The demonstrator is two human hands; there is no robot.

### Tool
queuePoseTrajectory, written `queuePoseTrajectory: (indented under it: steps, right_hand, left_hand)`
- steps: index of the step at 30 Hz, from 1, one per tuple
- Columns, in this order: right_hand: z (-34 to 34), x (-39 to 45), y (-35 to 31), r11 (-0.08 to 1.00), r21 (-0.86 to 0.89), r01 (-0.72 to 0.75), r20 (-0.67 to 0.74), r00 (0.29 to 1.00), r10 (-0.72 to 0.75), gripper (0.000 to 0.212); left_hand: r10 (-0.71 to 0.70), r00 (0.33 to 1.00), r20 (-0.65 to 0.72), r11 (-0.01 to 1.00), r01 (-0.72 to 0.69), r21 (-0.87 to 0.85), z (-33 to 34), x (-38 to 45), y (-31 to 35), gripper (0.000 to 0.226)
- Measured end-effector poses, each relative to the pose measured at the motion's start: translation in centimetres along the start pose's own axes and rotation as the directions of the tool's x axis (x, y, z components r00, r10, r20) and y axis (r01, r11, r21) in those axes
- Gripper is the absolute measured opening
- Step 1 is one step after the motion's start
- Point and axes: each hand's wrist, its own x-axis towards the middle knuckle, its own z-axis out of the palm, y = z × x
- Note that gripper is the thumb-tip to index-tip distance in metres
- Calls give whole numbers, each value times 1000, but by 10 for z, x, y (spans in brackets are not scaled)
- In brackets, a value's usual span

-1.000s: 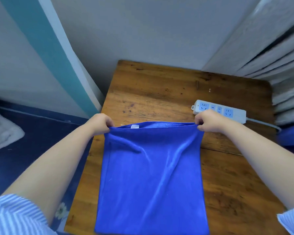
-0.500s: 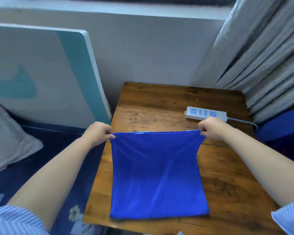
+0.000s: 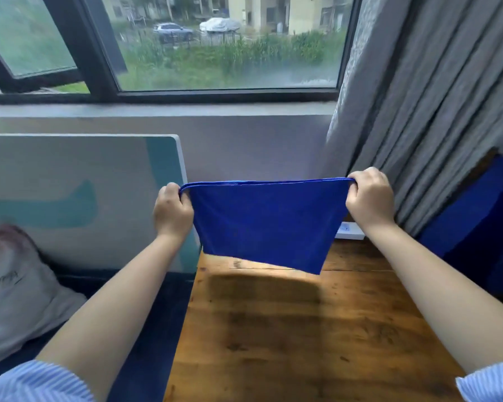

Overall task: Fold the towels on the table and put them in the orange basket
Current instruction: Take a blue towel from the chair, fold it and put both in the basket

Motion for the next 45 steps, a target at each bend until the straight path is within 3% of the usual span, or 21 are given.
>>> queuePoseTrajectory:
  steps: [2, 4, 6, 8, 9, 10, 11, 13, 14, 17, 22, 30, 35, 39, 43, 45]
  right_hand:
    - [-5, -1, -1, 989, -145, 8, 234, 972, 26, 25]
    - [-8, -6, 1, 971, -232, 51, 407, 912, 49, 27]
    - [-15, -8, 0, 981, -178, 73, 288, 957, -19, 24]
    - [-23, -10, -4, 997, -64, 52, 12, 999, -51, 18]
    - [-26, -10, -4, 999, -14, 34, -85, 996, -35, 17]
    - [-26, -8, -4, 1000, 3, 15, -74, 997, -15, 17]
    - [-24, -8, -3, 1000, -24, -5, 25, 1000, 6, 18]
    - [-17, -12, 4, 994, -106, -34, 236, 970, 58, 21]
    - [-15, -15, 6, 992, -116, -49, 252, 965, 77, 21]
    - [-8, -23, 9, 994, -76, -85, 177, 979, 97, 18]
    - [4, -14, 16, 987, -147, -58, 233, 968, 91, 17]
    - [12, 51, 7, 985, -169, -11, 151, 988, 37, 17]
    - [2, 82, 5, 983, -151, 101, 49, 994, -95, 15]
    - [3, 46, 19, 925, -207, 319, 64, 948, -313, 19]
    - [21, -23, 40, 859, -256, 443, 291, 883, -369, 30]
    - [29, -62, 54, 842, -226, 490, 380, 840, -387, 36]
  left_hand:
    - [-40, 974, 224, 970, -17, 243, -4, 4, 1, 18]
    - [-82, 952, 293, 923, -39, 384, -11, 2, -2, 19]
    - [38, 988, 153, 951, -83, 299, -19, 1, -4, 17]
    - [175, 984, -41, 972, -167, 164, -24, -2, -3, 18]
    - [210, 976, -56, 971, -202, 127, -25, -2, -2, 19]
    - [206, 979, 2, 970, -204, 130, -25, 0, -2, 19]
    - [164, 979, 123, 963, -186, 196, -24, 0, -2, 16]
    - [39, 944, 328, 888, -183, 421, -21, -1, -7, 10]
    - [19, 935, 355, 847, -203, 491, -19, -3, -10, 9]
    - [56, 942, 331, 815, -235, 530, -13, -6, -16, 13]
    - [80, 946, 315, 778, -257, 574, -8, 3, -16, 13]
    - [104, 986, 129, 892, -150, 427, -7, 60, 27, 15]
    - [230, 973, 8, 928, -222, 299, -17, 82, 34, 11]
    - [279, 958, 66, 894, -285, 346, -8, 51, -2, 13]
    - [337, 902, 268, 814, -423, 399, 10, -4, -49, 8]
    - [242, 874, 422, 768, -438, 467, 18, -31, -72, 3]
